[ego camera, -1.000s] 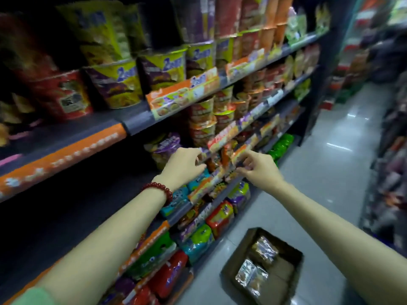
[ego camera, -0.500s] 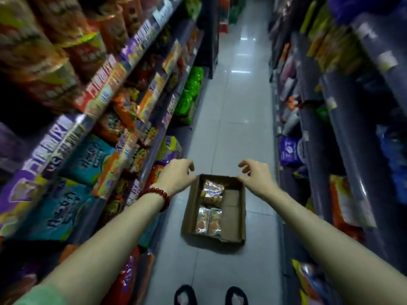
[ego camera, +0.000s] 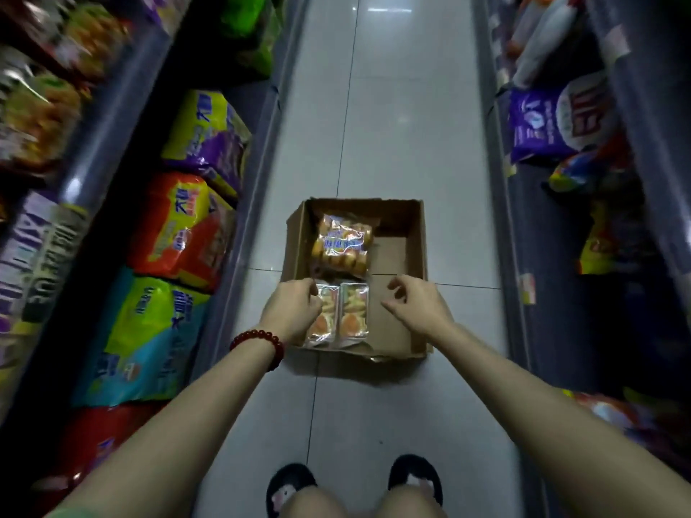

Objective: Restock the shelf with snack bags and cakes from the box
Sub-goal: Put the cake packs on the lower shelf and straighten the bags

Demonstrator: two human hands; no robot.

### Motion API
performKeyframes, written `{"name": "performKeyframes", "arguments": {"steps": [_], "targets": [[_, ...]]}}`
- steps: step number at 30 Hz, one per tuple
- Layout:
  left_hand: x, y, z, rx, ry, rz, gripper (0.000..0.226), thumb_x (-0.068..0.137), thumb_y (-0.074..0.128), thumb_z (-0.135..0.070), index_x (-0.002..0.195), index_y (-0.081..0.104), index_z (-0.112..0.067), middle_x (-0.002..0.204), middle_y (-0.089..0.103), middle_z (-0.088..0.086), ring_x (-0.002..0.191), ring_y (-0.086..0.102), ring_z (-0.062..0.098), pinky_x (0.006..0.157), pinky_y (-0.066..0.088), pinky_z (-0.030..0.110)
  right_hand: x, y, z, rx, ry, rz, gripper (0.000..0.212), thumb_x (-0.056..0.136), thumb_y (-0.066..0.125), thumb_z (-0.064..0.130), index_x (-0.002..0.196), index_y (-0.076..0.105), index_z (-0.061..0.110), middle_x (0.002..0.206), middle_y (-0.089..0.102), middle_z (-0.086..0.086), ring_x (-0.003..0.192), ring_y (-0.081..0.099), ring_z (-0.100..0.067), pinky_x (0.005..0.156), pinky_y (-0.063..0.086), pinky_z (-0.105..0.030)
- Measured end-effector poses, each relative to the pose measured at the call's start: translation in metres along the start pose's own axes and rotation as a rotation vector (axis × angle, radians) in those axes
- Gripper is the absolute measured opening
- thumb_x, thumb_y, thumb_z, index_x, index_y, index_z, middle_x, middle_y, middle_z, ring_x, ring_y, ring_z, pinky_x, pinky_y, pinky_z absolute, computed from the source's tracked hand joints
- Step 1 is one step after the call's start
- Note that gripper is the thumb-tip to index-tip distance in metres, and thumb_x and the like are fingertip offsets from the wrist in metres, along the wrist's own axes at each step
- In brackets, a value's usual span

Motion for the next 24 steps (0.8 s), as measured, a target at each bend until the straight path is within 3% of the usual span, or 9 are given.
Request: {"name": "performKeyframes", "arguments": {"steps": [5,8,12,16,19,24], "targets": [[0.064,0.098,0.059,-0.043,-0.048,0.021,0.031,0.088,0.060,-0.023,0.117,0.061,-0.010,0.113,0.065,0.012,0.102,0.060,0.026,0.083,0.047,0.031,0.061,0.087,-0.049,0.040,-0.028,0.030,0.034,0.088,0.065,0.029,0.118,0.061,0.015,0.111,0.066,-0.005,0.094,0.060,-0.016,0.080,0.053,-0.034],[0.094,0.146,0.083,-0.036,-0.059,0.070,0.043,0.090,0.057,-0.021,0.130,0.050,-0.008,0.122,0.058,0.016,0.110,0.056,0.030,0.087,0.045,0.032,0.091,0.127,-0.072,0.076,-0.017,0.050,0.038,0.088,0.065,0.026,0.123,0.058,0.013,0.114,0.064,-0.006,0.095,0.058,-0.016,0.075,0.046,-0.026],[0.128,0.189,0.103,-0.065,-0.072,0.072,0.049,0.092,0.056,-0.025,0.137,0.040,-0.012,0.127,0.051,0.017,0.113,0.054,0.032,0.093,0.047,0.037,0.123,0.166,-0.097,0.137,0.004,0.075,0.043,0.088,0.065,0.021,0.129,0.051,0.015,0.119,0.060,-0.006,0.109,0.057,-0.019,0.081,0.044,-0.025],[0.145,0.217,0.119,-0.155,-0.166,0.066,0.060,0.092,0.055,-0.026,0.144,0.027,-0.017,0.138,0.040,0.018,0.122,0.046,0.036,0.099,0.045,0.048,0.149,0.196,-0.115,0.153,0.038,0.102,0.047,0.085,0.067,0.021,0.128,0.047,0.021,0.125,0.059,-0.004,0.115,0.057,-0.021,0.095,0.050,-0.038],[0.150,0.229,0.126,-0.238,-0.209,0.051,0.073,0.089,0.060,-0.022,0.148,0.017,-0.018,0.142,0.035,0.017,0.127,0.042,0.036,0.102,0.043,0.050,0.158,0.211,-0.121,0.159,0.065,0.107,0.053,0.082,0.070,0.021,0.128,0.043,0.022,0.126,0.057,-0.005,0.115,0.057,-0.023,0.094,0.051,-0.045],[0.158,0.226,0.136,-0.418,-0.279,-0.044,0.064,0.080,0.072,-0.020,0.136,0.040,-0.013,0.129,0.049,0.015,0.114,0.054,0.031,0.094,0.050,0.045,0.161,0.223,-0.129,0.368,0.113,0.082,0.055,0.080,0.072,0.024,0.126,0.040,0.025,0.121,0.059,-0.002,0.107,0.061,-0.022,0.090,0.054,-0.045]]}}
Point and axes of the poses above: each hand's wrist, its own x-axis towards the middle knuckle, its own y-axis out of the palm, z = x × y, the point moved 9 cm from there along x, towards the middle knuckle
